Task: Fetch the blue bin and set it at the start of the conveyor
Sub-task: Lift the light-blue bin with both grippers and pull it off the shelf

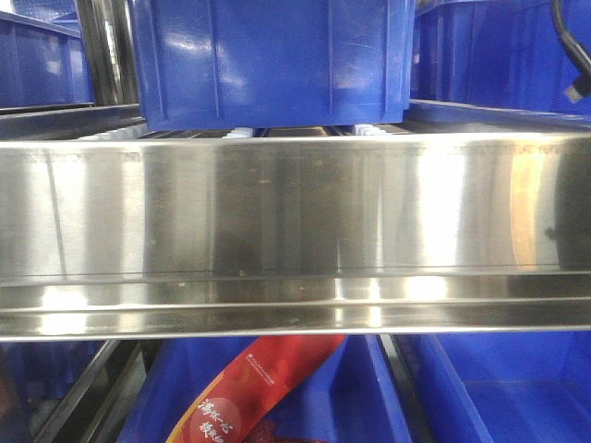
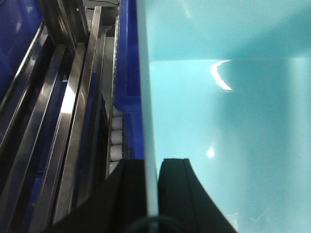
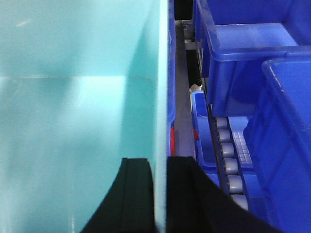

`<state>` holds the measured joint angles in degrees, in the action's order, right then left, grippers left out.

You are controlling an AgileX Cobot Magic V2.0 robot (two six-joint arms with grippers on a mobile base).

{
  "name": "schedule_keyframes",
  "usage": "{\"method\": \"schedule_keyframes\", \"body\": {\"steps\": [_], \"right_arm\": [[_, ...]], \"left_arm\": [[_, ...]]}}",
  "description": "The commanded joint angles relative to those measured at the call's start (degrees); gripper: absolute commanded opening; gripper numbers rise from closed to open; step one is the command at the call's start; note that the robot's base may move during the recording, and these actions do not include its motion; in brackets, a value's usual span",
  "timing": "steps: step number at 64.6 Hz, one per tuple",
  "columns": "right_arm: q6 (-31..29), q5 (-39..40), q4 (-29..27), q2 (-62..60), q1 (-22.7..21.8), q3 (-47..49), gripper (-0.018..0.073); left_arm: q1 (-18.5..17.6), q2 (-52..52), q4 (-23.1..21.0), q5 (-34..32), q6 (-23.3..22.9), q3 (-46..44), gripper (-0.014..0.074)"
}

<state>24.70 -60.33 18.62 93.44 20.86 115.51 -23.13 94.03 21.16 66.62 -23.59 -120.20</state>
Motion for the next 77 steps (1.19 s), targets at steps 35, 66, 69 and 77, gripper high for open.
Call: {"method": "schedule_keyframes", "body": {"steps": [35,66,69,77], "right_arm": [[-0.68,-0.27,3.69,-1.5,-0.14,0.9,-0.0162],[-0.68,7.9,3.56,-1.5,-0.14,0.9,-0.0162],[-0.68,7.67,3.56,-1.5,-0.14,0.9,-0.0162],[-0.68,7.65,4.91,-1.5,-0.14,0.9,-0.0162]], "left_arm": [[0.01,-1.11,2.62,-6.59,0.81,-0.61,-0.0111],[0.01,-1.11,2.62,-6.59,0.81,-0.61,-0.0111],[0.01,-1.11,2.62,-6.59,0.81,-0.61,-0.0111],[0.01,-1.11,2.62,-6.59,0.81,-0.61,-0.0111]]}}
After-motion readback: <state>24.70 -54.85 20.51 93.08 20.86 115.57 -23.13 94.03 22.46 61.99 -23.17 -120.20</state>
